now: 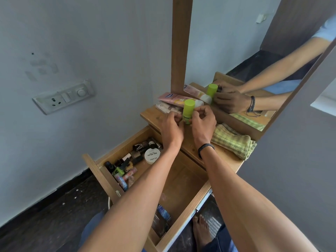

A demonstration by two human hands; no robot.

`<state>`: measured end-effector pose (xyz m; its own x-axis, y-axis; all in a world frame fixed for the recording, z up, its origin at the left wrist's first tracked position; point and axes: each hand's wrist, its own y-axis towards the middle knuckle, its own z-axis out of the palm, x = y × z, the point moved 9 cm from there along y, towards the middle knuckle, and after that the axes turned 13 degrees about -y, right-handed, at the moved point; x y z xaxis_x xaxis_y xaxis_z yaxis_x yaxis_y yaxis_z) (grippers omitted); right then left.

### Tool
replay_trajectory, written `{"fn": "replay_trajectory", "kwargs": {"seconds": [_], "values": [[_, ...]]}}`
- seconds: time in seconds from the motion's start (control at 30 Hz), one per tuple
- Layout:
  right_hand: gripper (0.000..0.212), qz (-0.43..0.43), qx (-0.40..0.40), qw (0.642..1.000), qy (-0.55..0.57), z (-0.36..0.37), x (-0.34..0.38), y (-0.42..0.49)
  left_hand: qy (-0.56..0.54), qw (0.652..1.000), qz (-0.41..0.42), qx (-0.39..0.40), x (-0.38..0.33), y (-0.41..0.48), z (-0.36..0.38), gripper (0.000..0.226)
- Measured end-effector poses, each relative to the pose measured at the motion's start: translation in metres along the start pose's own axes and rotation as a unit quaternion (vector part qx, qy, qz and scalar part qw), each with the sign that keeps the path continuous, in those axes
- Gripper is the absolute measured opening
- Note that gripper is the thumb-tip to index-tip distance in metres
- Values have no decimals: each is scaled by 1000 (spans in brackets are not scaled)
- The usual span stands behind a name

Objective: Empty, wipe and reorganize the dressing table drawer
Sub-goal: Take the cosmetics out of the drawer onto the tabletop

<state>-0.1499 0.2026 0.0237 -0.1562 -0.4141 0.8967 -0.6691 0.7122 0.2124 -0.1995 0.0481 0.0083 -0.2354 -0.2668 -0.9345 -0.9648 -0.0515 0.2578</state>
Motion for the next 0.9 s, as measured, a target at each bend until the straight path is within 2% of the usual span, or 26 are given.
{"fn": "replay_trajectory", "kwargs": {"seconds": [0.13, 0.47, 0.73, 0.9], "values": [[9, 4, 1, 1000, 2, 1, -1, 0, 1, 1000, 13, 18, 1, -2, 2, 15], [15, 5, -3, 998, -57, -2, 0, 1, -85, 995, -50, 10, 14, -37, -52, 23], [15, 10, -2, 998, -63, -1, -1, 1, 110, 986, -122, 39, 70, -82, -123, 24], [17, -5, -39, 998, -40, -9, 4, -2, 185, 968, -130, 111, 84, -90, -112, 40]]}}
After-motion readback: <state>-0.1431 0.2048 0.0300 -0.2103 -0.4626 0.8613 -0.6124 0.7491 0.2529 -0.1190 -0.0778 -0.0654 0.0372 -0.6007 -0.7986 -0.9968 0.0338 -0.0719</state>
